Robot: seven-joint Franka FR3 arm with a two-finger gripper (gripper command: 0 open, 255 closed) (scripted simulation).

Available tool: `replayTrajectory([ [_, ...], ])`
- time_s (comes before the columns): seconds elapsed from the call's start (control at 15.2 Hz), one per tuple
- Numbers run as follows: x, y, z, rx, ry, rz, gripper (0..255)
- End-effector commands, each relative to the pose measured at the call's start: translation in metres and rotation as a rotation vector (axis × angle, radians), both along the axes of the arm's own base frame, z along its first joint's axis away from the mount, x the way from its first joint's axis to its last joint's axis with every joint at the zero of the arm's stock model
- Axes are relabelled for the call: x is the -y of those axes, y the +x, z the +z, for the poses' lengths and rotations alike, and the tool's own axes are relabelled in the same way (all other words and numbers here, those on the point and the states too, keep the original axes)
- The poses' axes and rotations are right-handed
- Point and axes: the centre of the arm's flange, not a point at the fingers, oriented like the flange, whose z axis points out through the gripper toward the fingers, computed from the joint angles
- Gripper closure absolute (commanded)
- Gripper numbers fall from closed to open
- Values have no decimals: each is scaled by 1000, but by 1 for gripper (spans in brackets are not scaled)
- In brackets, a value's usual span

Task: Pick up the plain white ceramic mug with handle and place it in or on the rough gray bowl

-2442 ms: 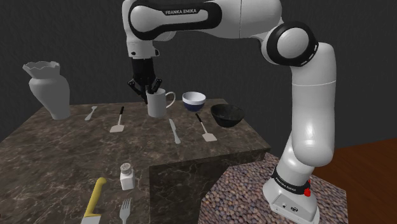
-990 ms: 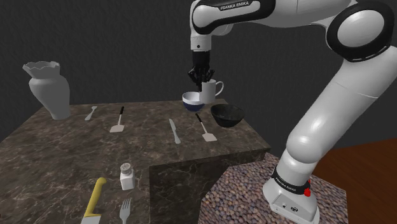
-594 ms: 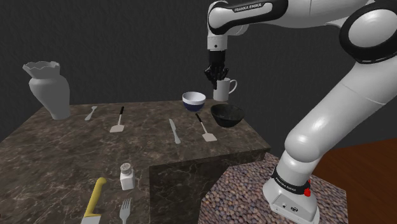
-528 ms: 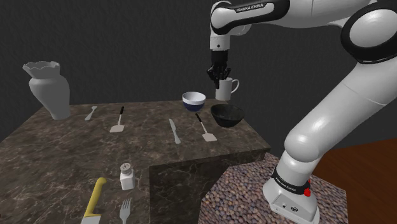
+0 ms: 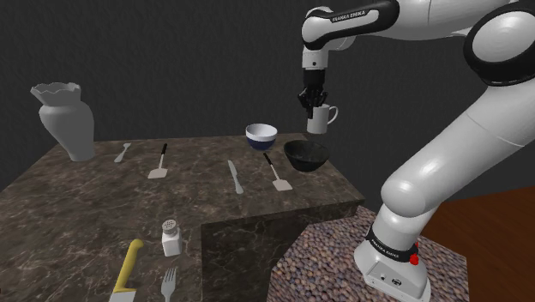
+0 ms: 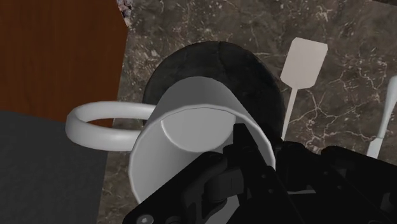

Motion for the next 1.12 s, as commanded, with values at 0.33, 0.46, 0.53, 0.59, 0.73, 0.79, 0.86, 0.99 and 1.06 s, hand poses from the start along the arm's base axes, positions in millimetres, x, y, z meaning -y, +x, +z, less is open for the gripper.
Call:
replayTrajectory([
  [0.33, 3, -3, -35, 0, 0, 1, 255],
  [0.46, 3, -3, -46, 0, 0, 1, 255],
  [0.53, 3, -3, -51, 0, 0, 1, 255],
  [0.59, 3, -3, -57, 0, 0, 1, 255],
  [0.73, 3, -3, -67, 0, 0, 1, 255],
  [0.79, 3, -3, -72, 0, 0, 1, 255],
  [0.86, 3, -3, -78, 0, 0, 1, 255],
  [0.99, 3, -3, -88, 0, 0, 1, 255],
  [1.06, 3, -3, -88, 0, 0, 1, 255],
])
